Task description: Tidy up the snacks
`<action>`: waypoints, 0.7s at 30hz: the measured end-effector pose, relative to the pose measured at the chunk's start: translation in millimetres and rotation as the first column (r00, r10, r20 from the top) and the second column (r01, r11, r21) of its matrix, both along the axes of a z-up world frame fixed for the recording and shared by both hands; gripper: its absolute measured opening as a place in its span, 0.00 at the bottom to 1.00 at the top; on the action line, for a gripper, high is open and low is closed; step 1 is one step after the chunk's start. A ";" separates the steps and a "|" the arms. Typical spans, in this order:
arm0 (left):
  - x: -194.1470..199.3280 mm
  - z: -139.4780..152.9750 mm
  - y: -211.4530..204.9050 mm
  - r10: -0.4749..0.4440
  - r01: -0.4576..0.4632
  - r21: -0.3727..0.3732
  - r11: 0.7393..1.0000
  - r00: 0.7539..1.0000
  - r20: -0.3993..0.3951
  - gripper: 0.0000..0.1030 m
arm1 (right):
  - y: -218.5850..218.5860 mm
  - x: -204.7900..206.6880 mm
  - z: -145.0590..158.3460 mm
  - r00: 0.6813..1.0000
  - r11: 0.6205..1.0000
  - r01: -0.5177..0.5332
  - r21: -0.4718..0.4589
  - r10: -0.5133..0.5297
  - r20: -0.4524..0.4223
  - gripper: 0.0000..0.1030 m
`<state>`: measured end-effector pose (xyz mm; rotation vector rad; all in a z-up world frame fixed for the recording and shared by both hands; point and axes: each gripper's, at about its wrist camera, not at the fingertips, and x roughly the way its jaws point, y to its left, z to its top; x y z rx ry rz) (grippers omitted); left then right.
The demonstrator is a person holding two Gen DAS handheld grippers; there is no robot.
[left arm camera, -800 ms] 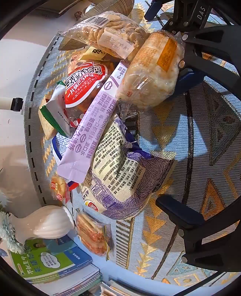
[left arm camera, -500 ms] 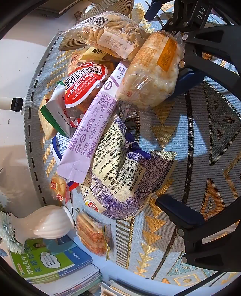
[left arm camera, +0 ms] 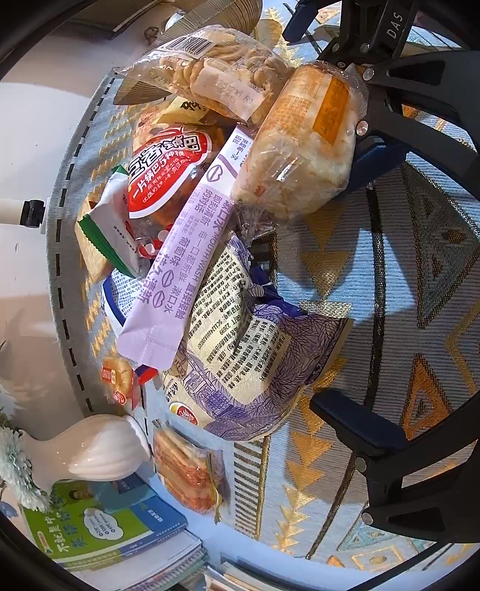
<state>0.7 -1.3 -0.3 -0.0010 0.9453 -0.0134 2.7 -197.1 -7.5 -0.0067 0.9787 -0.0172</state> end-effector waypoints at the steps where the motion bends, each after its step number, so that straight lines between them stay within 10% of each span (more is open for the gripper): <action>1: 3.0 -0.4 3.7 0.003 -0.003 0.000 1.000 1.000 -0.001 1.00 | 0.8 -0.2 -0.3 1.000 1.000 -0.001 -0.002 0.001 0.000 1.00; 21: -5.0 1.3 0.2 0.058 -0.058 0.001 0.998 0.998 0.000 1.00 | 6.4 6.8 1.0 0.999 0.999 -0.042 0.007 0.042 0.002 1.00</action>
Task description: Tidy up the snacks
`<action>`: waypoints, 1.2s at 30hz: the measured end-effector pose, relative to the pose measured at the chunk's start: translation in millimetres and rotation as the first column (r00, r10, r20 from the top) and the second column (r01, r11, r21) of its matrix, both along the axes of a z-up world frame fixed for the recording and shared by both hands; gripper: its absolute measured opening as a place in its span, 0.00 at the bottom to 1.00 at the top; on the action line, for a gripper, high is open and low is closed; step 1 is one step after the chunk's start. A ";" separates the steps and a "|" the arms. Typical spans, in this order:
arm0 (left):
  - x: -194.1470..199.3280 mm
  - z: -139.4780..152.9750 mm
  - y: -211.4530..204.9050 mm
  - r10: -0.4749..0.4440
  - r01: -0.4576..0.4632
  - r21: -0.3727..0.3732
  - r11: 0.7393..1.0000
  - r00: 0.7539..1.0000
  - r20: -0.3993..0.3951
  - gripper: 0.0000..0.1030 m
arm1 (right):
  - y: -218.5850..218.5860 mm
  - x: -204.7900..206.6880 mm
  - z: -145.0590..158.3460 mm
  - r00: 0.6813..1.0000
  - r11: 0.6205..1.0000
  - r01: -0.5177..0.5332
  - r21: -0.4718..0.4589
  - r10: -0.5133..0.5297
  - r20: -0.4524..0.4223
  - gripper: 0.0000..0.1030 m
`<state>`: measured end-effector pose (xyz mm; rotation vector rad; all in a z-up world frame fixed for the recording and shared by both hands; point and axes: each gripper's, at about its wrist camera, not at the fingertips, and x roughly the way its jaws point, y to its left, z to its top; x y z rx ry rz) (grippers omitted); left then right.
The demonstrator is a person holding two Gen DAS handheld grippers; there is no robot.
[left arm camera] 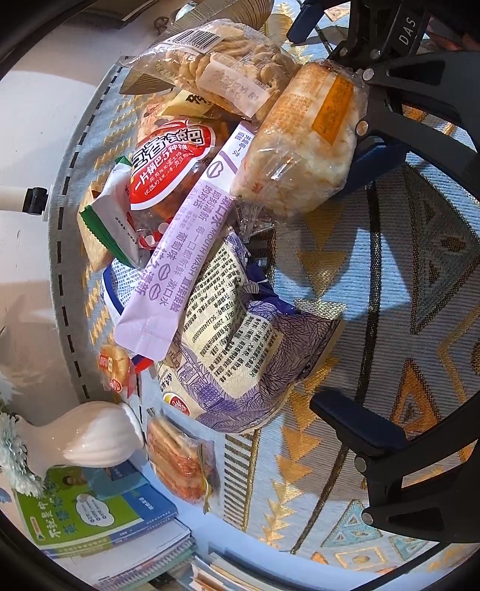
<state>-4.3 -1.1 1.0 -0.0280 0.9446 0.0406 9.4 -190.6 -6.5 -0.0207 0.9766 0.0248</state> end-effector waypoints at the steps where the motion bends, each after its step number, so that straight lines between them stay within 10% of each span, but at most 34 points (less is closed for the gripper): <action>1: -0.1 0.0 0.0 0.000 0.000 0.000 1.000 1.000 0.000 1.00 | 1.6 0.2 -0.3 1.000 1.000 -0.009 -0.001 0.009 0.000 1.00; 36: -0.4 -0.4 -0.3 0.000 0.000 0.001 1.000 1.000 0.000 1.00 | 5.8 0.8 -0.6 1.000 1.000 -0.015 -0.002 0.015 0.001 1.00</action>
